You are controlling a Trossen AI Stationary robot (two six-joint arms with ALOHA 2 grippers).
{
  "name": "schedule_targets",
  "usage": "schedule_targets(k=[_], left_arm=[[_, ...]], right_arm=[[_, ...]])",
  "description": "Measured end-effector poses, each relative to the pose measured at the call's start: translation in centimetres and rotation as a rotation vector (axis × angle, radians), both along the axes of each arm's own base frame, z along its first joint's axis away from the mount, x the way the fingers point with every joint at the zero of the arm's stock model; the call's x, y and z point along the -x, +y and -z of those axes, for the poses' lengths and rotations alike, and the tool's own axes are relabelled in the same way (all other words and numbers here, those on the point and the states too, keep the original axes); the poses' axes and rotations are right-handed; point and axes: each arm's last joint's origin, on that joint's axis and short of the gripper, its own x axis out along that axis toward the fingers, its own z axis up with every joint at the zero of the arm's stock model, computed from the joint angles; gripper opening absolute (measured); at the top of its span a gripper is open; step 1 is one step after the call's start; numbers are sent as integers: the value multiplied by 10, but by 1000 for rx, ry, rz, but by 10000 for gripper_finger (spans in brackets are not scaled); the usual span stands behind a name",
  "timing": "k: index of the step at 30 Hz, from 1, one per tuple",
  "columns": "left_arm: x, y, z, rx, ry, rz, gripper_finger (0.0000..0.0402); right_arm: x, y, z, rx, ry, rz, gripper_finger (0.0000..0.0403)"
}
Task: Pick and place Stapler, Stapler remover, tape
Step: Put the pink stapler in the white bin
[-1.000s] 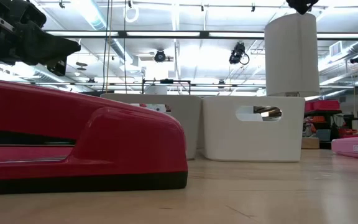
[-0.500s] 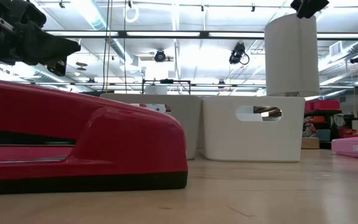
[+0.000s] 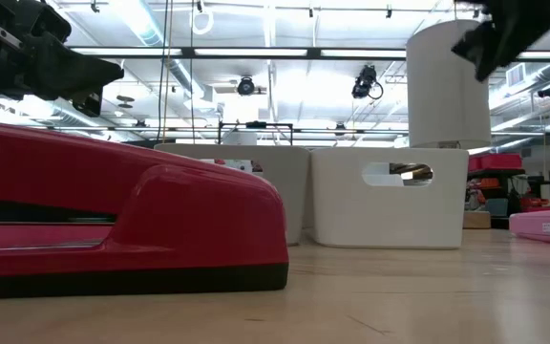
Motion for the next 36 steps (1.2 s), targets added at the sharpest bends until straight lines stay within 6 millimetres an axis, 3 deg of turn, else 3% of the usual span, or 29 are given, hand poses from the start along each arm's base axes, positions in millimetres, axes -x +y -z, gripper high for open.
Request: schedule_targets(k=[7, 12, 24, 30, 36], left_arm=[[0, 0, 0, 0, 0, 0, 28], [0, 0, 0, 0, 0, 0, 28], [0, 0, 0, 0, 0, 0, 28], [0, 0, 0, 0, 0, 0, 28], [0, 0, 0, 0, 0, 0, 28]], right_arm=[[6, 2, 44, -68, 158, -40, 147], [10, 5, 61, -61, 213, -123, 147], [8, 17, 62, -16, 200, -308, 177], [2, 22, 55, -64, 205, -199, 221], [-5, 26, 43, -179, 229, 80, 252]])
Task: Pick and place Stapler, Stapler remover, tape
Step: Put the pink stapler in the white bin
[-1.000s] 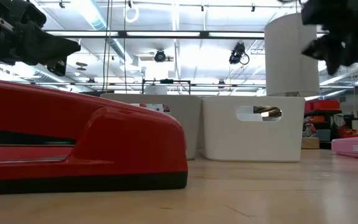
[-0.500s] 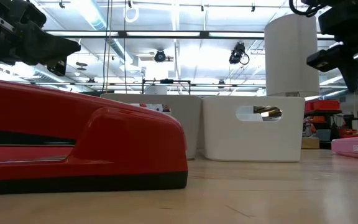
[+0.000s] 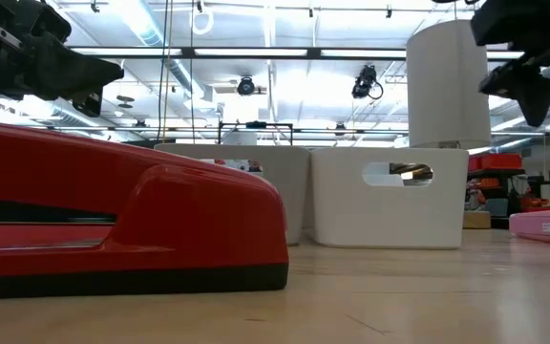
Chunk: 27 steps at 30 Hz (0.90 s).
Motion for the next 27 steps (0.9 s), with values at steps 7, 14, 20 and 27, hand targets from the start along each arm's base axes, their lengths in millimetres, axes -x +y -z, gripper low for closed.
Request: schedule_targets(k=[7, 14, 20, 27], left_arm=[[0, 0, 0, 0, 0, 0, 28], [0, 0, 0, 0, 0, 0, 28], [0, 0, 0, 0, 0, 0, 28], [0, 0, 0, 0, 0, 0, 28]], right_arm=[[-2, 2, 2, -102, 95, 258, 256], [-3, 4, 2, -112, 94, 279, 256], [-5, 4, 1, -77, 29, 115, 257], [-9, 5, 0, 13, -93, -221, 258]])
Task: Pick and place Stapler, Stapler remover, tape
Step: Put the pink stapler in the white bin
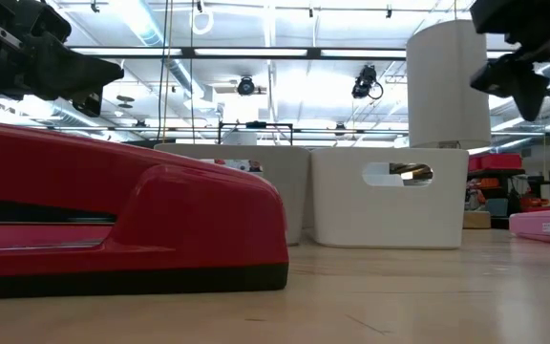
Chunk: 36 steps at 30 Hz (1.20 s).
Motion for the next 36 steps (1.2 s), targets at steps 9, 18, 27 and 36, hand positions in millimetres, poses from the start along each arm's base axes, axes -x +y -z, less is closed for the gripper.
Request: schedule_targets(k=[9, 18, 27, 36], left_arm=[[0, 0, 0, 0, 0, 0, 28], [0, 0, 0, 0, 0, 0, 28], [0, 0, 0, 0, 0, 0, 28], [0, 0, 0, 0, 0, 0, 28]], right_arm=[[-5, -2, 6, 204, -44, -278, 313], [-10, 8, 15, 345, -46, -651, 373], [-14, 20, 24, 350, -13, -798, 382], [-20, 24, 40, 333, 114, -832, 382]])
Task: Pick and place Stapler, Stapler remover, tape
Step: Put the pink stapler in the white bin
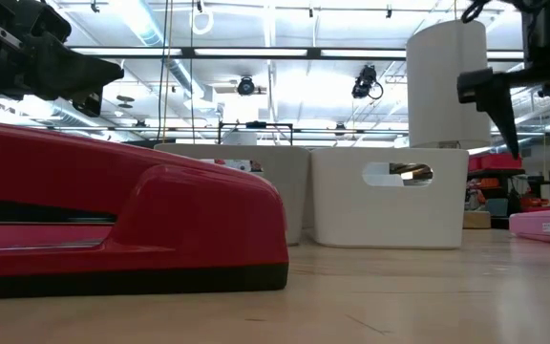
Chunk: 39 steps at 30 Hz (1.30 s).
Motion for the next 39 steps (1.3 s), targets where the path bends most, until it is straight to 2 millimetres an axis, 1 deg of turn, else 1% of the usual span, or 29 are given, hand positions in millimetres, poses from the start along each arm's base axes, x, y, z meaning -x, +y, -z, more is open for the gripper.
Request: schedule_targets(k=[5, 10, 15, 23, 28, 32, 39], left_arm=[[0, 0, 0, 0, 0, 0, 28], [0, 0, 0, 0, 0, 0, 28], [0, 0, 0, 0, 0, 0, 28], [0, 0, 0, 0, 0, 0, 28], [0, 0, 0, 0, 0, 0, 28], [0, 0, 0, 0, 0, 0, 28], [0, 0, 0, 0, 0, 0, 28]], right_arm=[[-2, 2, 3, -15, 22, -6, 382], [-2, 6, 5, -21, 23, -62, 382], [-1, 6, 15, -34, 46, -77, 382], [-7, 10, 25, -68, 90, -68, 382], [-9, 11, 30, -54, 116, -48, 382], [-9, 16, 34, -45, 135, -55, 382], [-10, 24, 35, -35, 110, -19, 382]])
